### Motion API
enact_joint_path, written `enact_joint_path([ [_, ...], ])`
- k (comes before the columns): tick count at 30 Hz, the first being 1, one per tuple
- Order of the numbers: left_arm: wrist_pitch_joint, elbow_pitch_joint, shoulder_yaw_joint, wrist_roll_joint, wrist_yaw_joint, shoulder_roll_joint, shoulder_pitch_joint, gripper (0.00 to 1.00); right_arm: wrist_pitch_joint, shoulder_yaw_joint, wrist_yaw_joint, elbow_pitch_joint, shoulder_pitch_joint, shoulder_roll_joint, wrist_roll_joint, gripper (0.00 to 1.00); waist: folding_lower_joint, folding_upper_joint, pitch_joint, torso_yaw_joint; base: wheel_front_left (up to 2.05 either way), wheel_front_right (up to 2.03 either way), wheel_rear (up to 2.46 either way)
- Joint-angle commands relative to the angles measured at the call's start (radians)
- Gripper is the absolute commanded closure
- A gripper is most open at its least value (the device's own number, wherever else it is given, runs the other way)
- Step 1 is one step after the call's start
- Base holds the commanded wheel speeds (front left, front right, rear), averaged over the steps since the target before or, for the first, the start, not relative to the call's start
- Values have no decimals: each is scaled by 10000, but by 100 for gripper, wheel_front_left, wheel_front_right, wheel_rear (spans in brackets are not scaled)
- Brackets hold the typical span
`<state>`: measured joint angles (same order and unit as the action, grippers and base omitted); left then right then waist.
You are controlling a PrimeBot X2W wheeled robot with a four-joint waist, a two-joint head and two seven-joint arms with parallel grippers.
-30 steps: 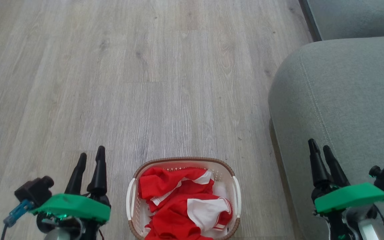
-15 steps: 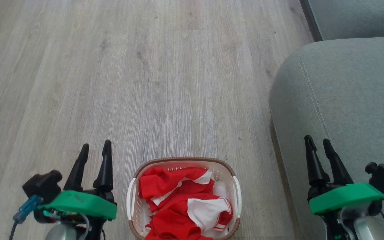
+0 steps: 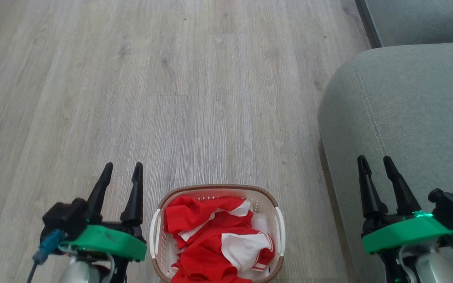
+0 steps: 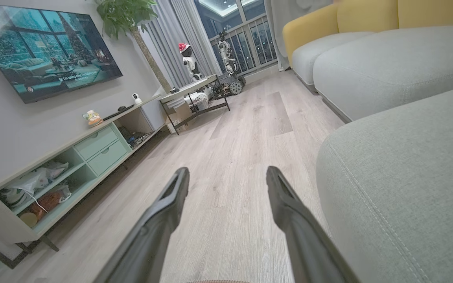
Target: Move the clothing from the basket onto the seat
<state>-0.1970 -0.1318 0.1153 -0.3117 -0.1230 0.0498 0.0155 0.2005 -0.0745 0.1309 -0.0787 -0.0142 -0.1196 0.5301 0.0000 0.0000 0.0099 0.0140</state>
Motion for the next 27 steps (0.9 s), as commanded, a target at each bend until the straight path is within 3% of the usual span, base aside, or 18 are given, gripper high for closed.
enact_joint_path([
  [1,-173,414,-250,297,10,131,566,0,134,-257,-1,447,174,-170,-251,0,0,0,7,4,0,0,0],
  [17,-641,713,-62,2244,-17,118,638,0,607,-512,-2,725,129,-256,-1826,0,0,0,30,35,0,0,0],
  [27,-647,670,-92,2257,-30,98,644,0,613,-478,-2,627,128,-200,-1877,0,0,0,24,25,0,0,0],
])
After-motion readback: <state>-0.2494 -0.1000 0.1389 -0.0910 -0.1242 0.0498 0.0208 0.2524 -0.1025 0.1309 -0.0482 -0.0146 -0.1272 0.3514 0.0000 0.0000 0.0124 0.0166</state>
